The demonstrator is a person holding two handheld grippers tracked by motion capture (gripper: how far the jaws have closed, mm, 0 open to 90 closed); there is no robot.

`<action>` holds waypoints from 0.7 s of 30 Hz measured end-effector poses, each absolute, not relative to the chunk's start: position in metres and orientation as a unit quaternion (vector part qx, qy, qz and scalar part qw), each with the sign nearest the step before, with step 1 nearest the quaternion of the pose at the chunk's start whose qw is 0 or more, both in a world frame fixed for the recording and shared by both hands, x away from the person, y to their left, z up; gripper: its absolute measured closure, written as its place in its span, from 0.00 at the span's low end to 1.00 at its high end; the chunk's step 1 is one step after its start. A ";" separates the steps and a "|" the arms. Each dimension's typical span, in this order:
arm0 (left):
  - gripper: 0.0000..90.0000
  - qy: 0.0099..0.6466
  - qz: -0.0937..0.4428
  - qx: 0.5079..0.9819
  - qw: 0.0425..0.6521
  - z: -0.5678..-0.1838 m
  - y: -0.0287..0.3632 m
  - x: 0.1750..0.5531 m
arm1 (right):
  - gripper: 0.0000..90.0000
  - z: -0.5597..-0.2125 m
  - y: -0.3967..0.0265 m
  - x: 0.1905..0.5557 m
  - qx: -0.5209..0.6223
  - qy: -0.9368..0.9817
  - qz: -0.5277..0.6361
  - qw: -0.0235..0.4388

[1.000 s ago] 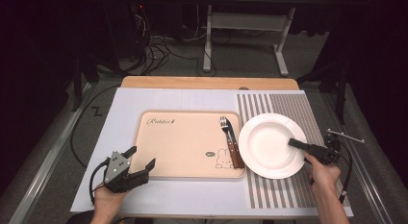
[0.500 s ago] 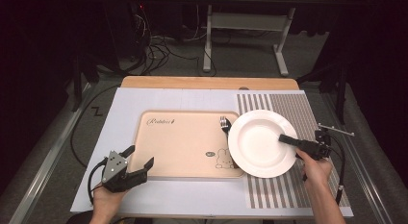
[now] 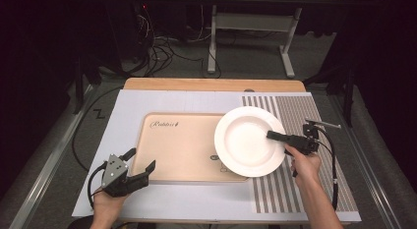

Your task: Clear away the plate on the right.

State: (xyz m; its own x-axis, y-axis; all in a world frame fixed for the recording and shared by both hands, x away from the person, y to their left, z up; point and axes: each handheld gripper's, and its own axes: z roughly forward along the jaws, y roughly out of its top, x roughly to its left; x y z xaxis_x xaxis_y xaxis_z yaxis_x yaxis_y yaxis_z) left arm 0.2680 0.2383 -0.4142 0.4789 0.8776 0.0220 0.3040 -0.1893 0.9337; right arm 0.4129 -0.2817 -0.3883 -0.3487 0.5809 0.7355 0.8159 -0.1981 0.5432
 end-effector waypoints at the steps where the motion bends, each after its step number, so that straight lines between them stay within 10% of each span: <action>1: 0.26 0.415 0.297 0.712 0.483 -0.414 0.239 0.268 | 0.93 -0.388 -0.278 0.414 -0.560 -0.624 -0.533 0.111; 21: 0.27 0.422 0.310 0.701 0.485 -0.412 0.245 0.268 | 0.93 -0.388 -0.234 0.429 -0.549 -0.650 -0.512 0.118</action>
State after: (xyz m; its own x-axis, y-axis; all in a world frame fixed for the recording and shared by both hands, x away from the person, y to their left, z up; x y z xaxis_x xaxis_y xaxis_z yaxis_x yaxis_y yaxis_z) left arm 0.2676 0.2449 -0.4121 0.4525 0.8914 0.0254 0.2905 -0.1743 0.9409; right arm 0.4290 -0.2338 -0.3881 -0.3697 0.5932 0.7151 0.8345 -0.1265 0.5363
